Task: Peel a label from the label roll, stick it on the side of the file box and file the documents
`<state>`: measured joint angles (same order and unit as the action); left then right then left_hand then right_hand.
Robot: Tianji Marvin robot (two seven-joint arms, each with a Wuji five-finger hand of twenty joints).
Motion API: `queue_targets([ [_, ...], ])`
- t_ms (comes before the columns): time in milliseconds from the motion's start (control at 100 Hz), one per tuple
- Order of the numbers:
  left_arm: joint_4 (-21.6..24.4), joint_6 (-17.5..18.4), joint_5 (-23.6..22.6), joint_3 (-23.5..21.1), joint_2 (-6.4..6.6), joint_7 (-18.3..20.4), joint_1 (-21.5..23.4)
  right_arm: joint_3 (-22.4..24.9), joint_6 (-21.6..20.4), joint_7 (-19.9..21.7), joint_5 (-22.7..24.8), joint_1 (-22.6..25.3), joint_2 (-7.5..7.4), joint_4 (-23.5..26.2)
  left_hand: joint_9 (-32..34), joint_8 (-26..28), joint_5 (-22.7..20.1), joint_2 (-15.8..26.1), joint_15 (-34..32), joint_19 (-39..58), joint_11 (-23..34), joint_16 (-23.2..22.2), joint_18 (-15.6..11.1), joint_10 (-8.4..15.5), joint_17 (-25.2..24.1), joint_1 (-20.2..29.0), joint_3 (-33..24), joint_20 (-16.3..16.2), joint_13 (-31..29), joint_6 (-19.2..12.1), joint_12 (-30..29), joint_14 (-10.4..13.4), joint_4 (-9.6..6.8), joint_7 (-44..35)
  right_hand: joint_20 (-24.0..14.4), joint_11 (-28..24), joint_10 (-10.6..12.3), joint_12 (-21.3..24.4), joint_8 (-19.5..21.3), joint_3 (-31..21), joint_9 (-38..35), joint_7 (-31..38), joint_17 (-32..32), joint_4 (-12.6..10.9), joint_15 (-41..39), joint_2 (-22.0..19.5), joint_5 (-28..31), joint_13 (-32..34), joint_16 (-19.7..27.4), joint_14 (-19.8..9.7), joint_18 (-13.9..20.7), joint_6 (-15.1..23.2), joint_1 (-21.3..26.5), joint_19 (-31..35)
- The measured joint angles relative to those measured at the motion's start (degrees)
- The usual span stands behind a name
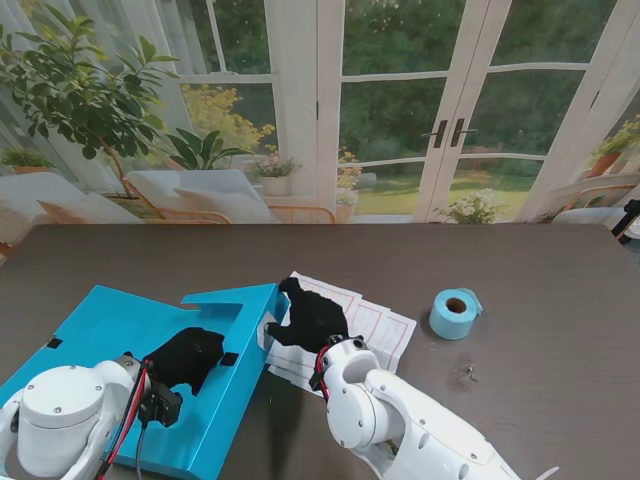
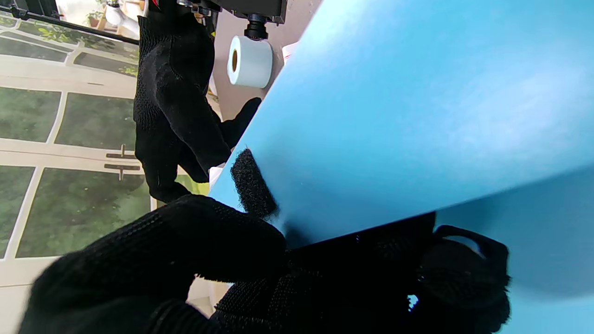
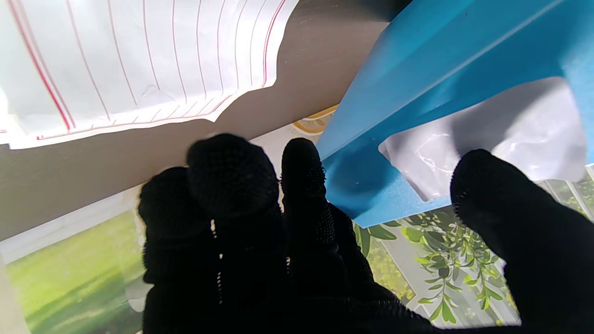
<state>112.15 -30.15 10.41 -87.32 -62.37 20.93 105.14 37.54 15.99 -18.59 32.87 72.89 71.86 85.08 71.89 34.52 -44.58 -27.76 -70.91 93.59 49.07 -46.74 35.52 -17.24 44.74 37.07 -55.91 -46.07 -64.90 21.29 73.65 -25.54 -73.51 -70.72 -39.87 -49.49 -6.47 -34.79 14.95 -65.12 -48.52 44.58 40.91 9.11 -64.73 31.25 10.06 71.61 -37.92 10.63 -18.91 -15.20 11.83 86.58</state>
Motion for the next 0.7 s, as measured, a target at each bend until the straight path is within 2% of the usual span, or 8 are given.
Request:
queue_targets([
  [450,0.0,-0.9,0.0,0.3,-0.08,-0.6,0.0,0.0,-0.1,0.4,-1.1,0.3,-0.01,0.2,0.0,0.0,0.0,0.0,0.0,0.0,0.0,0.0,0.0,0.0,0.0,0.0,-0.1,0.0,0.0,0.0,0.0,0.0,0.0,0.0,-0.3,0.1,0.0,0.6,-1.4,4.2,1.3,0.0,-0.2,-0.6,-0.5,-0.2,-1.8,-1.4,0.0,0.1,0.0,-0.3,-1.5,-0.1],
  [700,0.0,-1.3,-0.1,0.6,-0.27,-1.4,-0.2,0.2,0.1,1.6,-1.6,0.7,-0.13,1.1,0.0,0.0,0.0,0.0,0.0,0.0,0.0,0.0,0.0,0.0,0.0,0.0,-0.1,0.0,0.0,0.0,0.0,0.0,0.0,0.0,-1.3,0.1,0.0,0.6,-2.6,7.0,2.1,-0.7,-0.6,-0.6,-0.6,-0.9,-2.9,-2.4,0.0,0.3,0.0,-2.2,-3.0,-0.5],
])
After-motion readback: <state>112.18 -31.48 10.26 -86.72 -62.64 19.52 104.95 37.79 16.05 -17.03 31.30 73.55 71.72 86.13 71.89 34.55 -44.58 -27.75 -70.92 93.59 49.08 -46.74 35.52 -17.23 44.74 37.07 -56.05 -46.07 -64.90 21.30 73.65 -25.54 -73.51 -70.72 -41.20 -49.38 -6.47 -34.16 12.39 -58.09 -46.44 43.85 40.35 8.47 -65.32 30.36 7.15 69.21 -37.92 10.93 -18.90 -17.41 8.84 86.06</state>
